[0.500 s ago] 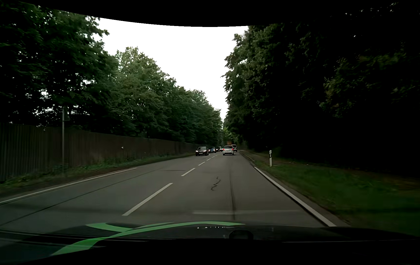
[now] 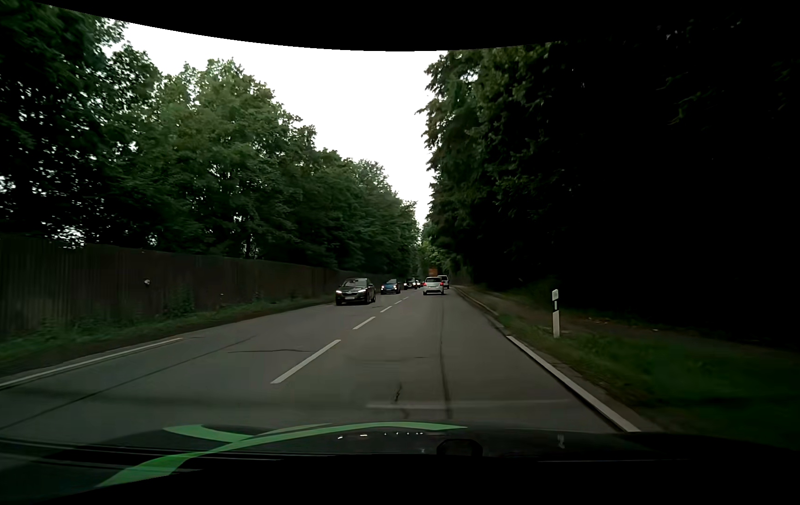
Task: Follow the waypoints while adhering to traffic rules and regulations
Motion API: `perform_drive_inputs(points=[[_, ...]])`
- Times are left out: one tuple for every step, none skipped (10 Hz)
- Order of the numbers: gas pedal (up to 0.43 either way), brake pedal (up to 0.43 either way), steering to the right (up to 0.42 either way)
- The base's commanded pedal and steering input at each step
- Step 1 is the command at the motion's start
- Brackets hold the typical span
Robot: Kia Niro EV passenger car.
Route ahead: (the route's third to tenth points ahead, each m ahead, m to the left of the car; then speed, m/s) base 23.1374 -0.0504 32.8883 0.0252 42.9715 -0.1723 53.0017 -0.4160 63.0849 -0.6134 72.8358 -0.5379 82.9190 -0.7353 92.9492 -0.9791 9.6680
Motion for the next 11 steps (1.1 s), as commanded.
perform_drive_inputs(points=[[0.138,0.0,0.006],[0.138,0.0,0.006],[0.138,0.0,0.006],[0.138,0.0,0.006],[0.138,0.0,0.006],[0.138,0.0,0.006],[0.138,0.0,0.006],[0.138,0.0,0.006],[0.138,0.0,0.006],[0.138,0.0,0.006],[0.138,0.0,0.006]])
